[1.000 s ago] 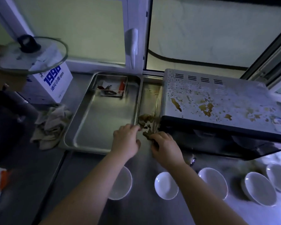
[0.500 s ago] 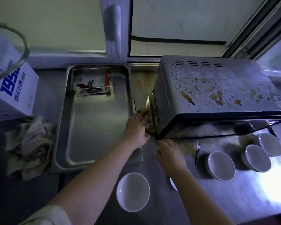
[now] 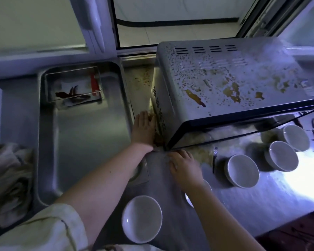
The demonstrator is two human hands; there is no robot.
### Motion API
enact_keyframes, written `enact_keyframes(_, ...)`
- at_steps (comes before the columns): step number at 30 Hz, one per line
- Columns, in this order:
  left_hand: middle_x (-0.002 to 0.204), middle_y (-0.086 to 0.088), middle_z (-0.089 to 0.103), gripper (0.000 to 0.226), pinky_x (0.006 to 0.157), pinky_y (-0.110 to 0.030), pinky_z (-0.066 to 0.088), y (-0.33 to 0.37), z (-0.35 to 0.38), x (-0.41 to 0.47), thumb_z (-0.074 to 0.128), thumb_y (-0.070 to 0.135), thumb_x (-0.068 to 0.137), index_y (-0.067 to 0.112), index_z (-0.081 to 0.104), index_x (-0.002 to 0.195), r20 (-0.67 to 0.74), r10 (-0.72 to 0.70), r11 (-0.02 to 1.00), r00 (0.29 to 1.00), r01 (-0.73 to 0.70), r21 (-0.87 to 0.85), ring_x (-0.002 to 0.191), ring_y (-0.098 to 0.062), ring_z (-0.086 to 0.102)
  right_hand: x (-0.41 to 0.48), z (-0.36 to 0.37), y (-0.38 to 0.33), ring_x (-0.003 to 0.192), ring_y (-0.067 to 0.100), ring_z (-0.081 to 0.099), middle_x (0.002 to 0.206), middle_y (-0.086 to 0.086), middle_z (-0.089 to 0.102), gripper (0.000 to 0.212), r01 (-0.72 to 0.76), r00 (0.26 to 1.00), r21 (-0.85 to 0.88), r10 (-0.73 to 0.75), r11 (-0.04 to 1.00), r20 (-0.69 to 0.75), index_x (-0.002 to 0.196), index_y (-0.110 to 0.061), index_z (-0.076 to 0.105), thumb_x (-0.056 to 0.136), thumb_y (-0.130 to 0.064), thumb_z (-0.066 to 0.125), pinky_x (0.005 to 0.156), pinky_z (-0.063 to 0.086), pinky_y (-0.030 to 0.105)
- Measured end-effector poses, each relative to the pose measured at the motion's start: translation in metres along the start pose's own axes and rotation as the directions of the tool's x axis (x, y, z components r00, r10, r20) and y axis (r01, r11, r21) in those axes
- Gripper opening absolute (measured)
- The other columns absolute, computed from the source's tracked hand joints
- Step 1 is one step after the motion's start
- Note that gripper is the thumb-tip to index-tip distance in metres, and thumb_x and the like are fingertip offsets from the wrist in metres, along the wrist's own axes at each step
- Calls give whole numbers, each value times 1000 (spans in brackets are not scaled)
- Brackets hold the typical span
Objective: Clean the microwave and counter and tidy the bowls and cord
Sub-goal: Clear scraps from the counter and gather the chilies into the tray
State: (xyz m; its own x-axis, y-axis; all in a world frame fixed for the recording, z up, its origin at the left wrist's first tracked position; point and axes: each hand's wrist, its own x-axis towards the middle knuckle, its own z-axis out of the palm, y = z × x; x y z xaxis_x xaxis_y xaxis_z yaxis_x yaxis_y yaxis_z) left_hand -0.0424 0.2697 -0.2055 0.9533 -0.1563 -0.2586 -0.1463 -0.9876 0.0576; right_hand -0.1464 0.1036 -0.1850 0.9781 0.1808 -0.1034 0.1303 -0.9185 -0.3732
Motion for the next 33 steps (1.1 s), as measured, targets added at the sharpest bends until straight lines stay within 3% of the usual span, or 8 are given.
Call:
enact_keyframes(5,157,-28,8,132,118,-48,3,6,5,19,81,63,54,9,11,152,-28,6,998,1000,-8,-70,146,-42,8,4,6,12,94,31,60,103,4,66,25,10,1000,11,-10,1000,13,104,-19,69,79,-20,67,71,53,36)
enact_keyframes(10,154,-34,6,145,113,-57,16,10,8,29,87,64,43,9,7,151,74,-50,993,996,58,-103,141,-51,11,2,10,21,84,31,61,96,3,66,22,28,1000,14,-28,1000,13,97,-18,70,76,-20,67,64,52,34)
enact_keyframes(14,154,-32,5,144,108,-61,24,11,16,34,87,63,43,11,7,151,105,-76,978,992,94,-185,141,-52,8,0,13,27,84,28,61,95,1,66,27,15,999,7,-16,1000,34,97,-19,70,81,-32,53,66,51,33)
enact_keyframes(18,153,-28,13,116,111,-59,20,14,29,35,76,53,67,12,9,152,72,-96,967,993,110,-231,141,-45,11,4,12,33,88,29,60,98,2,65,29,19,997,53,-23,998,67,102,-19,70,80,-31,55,70,52,35)
enact_keyframes(23,158,-18,5,77,117,-50,9,34,42,20,50,26,93,14,4,154,46,-205,921,978,208,-329,145,-36,4,10,6,44,89,30,59,99,3,64,30,38,995,48,-42,998,89,99,-18,70,81,-36,54,69,52,38)
enact_keyframes(28,159,-7,1,78,117,-45,5,58,55,-2,46,18,93,18,-3,153,77,-364,826,928,360,-433,145,-28,1,14,-4,54,92,31,60,102,3,66,45,51,996,106,-58,993,68,102,-21,71,77,-43,40,70,53,38)
enact_keyframes(31,156,-9,10,74,113,-46,15,71,56,-17,44,17,93,15,1,154,92,-416,828,905,419,-372,138,-31,13,16,-7,59,93,32,59,103,4,65,34,43,995,115,-54,992,89,104,-22,70,77,-34,52,72,53,40)
enact_keyframes(33,147,-16,30,71,102,-47,30,78,61,-25,52,13,87,8,21,151,-13,-453,832,891,418,-364,126,-34,32,15,-6,63,91,33,59,101,5,65,30,56,994,116,-67,992,91,104,-21,71,76,-26,61,71,53,41)
